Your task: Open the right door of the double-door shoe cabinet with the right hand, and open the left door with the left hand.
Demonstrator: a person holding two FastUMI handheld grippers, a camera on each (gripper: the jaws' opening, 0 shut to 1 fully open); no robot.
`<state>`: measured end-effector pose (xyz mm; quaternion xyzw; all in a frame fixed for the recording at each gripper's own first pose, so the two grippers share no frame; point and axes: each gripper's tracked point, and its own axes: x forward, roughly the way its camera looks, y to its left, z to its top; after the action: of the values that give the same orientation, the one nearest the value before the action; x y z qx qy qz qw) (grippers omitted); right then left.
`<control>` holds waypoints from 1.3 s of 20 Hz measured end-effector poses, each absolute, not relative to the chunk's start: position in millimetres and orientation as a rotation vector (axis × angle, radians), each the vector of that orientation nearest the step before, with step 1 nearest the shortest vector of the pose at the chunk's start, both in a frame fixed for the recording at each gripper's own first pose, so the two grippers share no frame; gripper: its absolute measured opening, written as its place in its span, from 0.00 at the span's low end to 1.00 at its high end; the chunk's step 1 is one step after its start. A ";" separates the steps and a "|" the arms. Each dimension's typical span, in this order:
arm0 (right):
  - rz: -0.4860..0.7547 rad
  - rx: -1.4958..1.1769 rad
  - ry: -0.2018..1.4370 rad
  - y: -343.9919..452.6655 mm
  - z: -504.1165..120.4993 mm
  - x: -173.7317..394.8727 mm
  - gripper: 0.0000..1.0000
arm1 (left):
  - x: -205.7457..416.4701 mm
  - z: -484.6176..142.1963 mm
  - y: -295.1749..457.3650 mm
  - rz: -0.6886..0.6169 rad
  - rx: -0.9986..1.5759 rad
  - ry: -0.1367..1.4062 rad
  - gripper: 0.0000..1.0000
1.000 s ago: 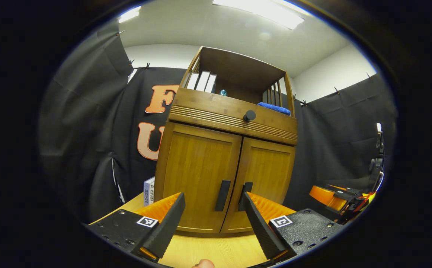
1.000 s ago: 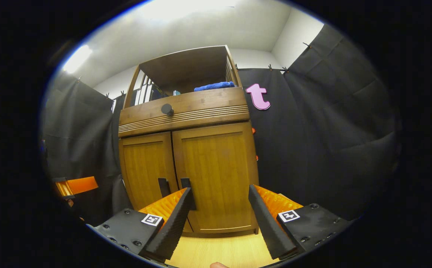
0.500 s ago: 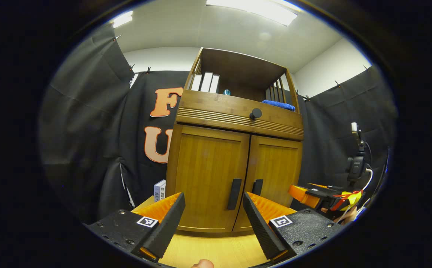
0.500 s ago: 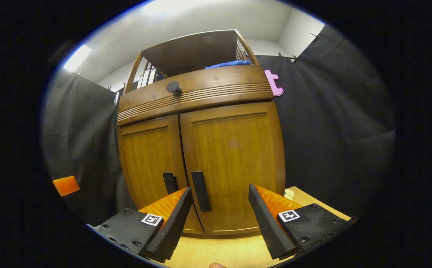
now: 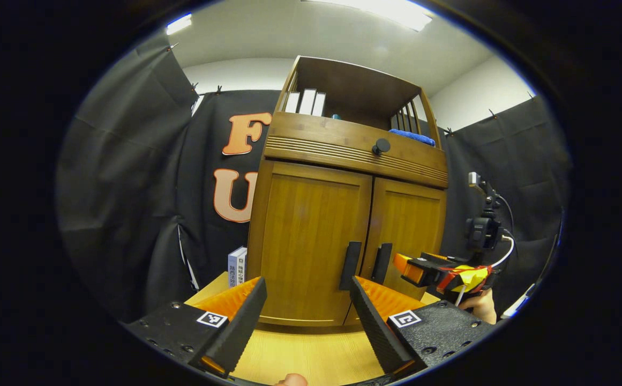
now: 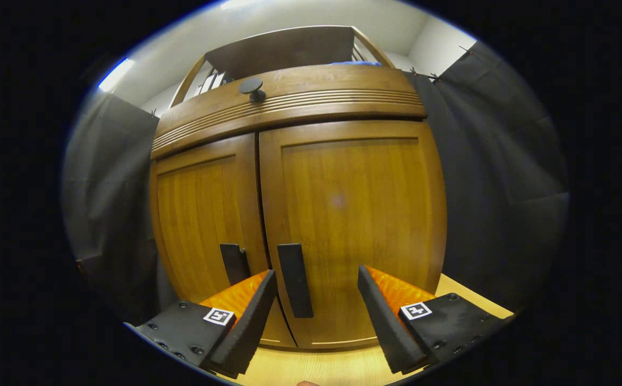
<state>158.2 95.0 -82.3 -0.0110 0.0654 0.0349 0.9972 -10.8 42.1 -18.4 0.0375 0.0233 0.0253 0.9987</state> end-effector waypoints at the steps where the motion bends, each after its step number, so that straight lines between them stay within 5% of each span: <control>1: 0.077 -0.012 0.137 98.4 -86.7 164.6 0.98 | -9.9 -19.2 42.5 0.048 0.074 0.048 0.94; 2: 0.084 -0.002 0.145 101.5 -90.8 171.4 0.89 | -9.5 -19.8 43.5 0.048 0.077 0.049 0.92; 5: 0.102 0.006 0.174 108.1 -104.7 184.2 0.88 | -8.0 -20.8 48.3 0.056 0.087 0.050 0.92; 6: 0.105 0.005 0.185 109.3 -109.1 187.2 0.97 | -8.2 -22.9 49.3 0.058 0.090 0.052 0.95; 7: 0.108 0.003 0.194 110.5 -113.1 189.6 0.87 | -8.0 -25.1 50.5 0.060 0.092 0.054 0.95; 9: 0.126 0.006 0.207 117.5 -119.0 195.0 0.87 | -6.6 -27.8 52.6 0.063 0.093 0.060 0.94; 13: 0.127 -0.006 0.216 119.2 -126.4 201.3 0.62 | -3.6 -33.6 60.1 0.072 0.088 0.074 0.95; 14: 0.125 -0.011 0.219 118.7 -127.2 203.0 0.73 | -3.8 -34.4 61.9 0.076 0.087 0.075 0.95; 19: 0.096 -0.016 0.225 112.1 -132.0 205.9 0.36 | -7.0 -35.0 67.3 0.088 0.085 0.072 0.94; 20: 0.097 -0.013 0.229 111.5 -133.3 204.6 0.36 | -7.1 -35.6 68.3 0.090 0.087 0.072 0.94; 21: 0.094 -0.013 0.235 111.2 -134.4 202.9 0.48 | -8.3 -35.4 68.7 0.092 0.087 0.073 0.94; 23: 0.092 -0.034 0.225 110.4 -134.4 201.1 0.34 | -12.2 -35.5 69.4 0.093 0.083 0.074 0.95; 26: 0.079 -0.053 0.216 107.6 -131.3 194.0 0.44 | -19.1 -35.5 73.6 0.105 0.088 0.074 0.95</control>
<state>194.0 107.6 -131.3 -0.0264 0.1079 0.0394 0.9930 -19.1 73.6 -35.5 0.0442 0.0371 0.0523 0.9970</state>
